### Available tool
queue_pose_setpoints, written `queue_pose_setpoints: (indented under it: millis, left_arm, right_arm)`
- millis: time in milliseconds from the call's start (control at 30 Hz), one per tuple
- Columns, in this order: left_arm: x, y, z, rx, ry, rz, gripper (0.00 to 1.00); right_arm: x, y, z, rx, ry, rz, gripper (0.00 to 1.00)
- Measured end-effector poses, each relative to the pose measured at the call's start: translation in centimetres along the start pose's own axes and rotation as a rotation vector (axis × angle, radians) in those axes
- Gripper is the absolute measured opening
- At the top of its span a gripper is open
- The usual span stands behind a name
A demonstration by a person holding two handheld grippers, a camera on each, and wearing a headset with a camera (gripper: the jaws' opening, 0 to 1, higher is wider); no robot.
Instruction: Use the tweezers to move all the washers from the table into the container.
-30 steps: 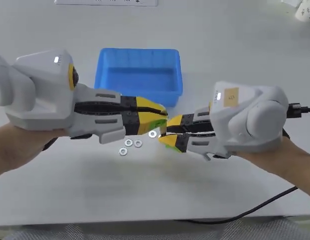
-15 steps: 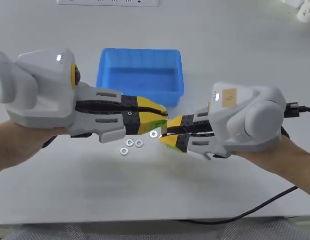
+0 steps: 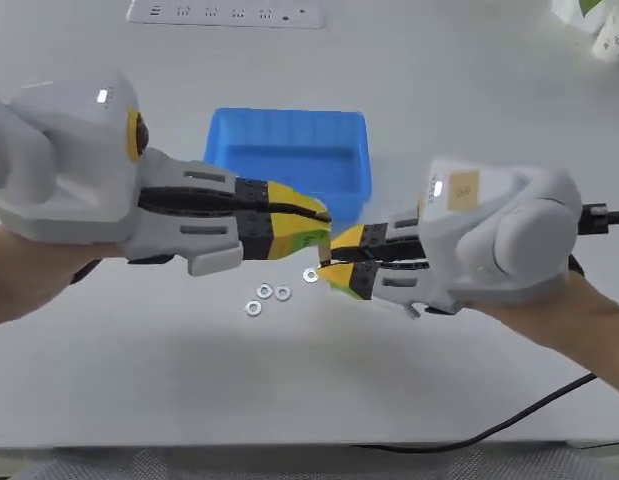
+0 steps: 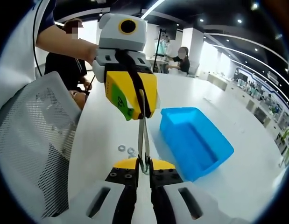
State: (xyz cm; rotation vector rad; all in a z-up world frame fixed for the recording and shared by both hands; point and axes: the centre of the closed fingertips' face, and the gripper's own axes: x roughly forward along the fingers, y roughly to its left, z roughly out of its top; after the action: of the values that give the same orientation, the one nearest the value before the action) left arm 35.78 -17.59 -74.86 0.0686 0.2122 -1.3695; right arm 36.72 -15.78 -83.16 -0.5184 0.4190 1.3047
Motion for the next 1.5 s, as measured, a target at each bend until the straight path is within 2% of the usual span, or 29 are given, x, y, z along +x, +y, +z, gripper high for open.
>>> queue_pose_setpoints:
  millis: [167, 467, 667, 800, 1000, 1333, 1500]
  left_arm:
    - [-0.9, 0.1, 1.4, 0.04, 0.0, 0.007, 0.05]
    - [-2.3, 1.5, 5.1, 0.128, -0.03, 0.029, 0.05]
    - [-2.7, 3.1, 5.8, 0.168, -0.021, 0.041, 0.05]
    - [-2.9, 4.3, 5.6, 0.176, -0.015, 0.054, 0.05]
    - [-2.6, 6.5, 4.6, 0.167, -0.001, 0.067, 0.05]
    - [-1.6, 9.8, 2.0, 0.143, 0.037, 0.094, 0.05]
    - [-1.2, 10.8, 0.7, 0.12, 0.052, 0.099, 0.05]
  right_arm:
    - [-0.4, -0.6, 1.8, -0.033, -0.016, -0.016, 0.09]
    - [-1.3, -2.9, 5.4, -0.094, -0.058, -0.068, 0.09]
    - [-0.8, -4.5, 6.5, -0.125, -0.059, -0.095, 0.09]
    - [0.0, -5.7, 6.6, -0.137, -0.052, -0.107, 0.09]
    - [1.5, -7.5, 6.1, -0.126, -0.037, -0.109, 0.09]
    - [4.1, -9.9, 3.7, -0.069, 0.01, -0.105, 0.09]
    - [5.0, -10.2, 2.5, -0.042, 0.034, -0.094, 0.09]
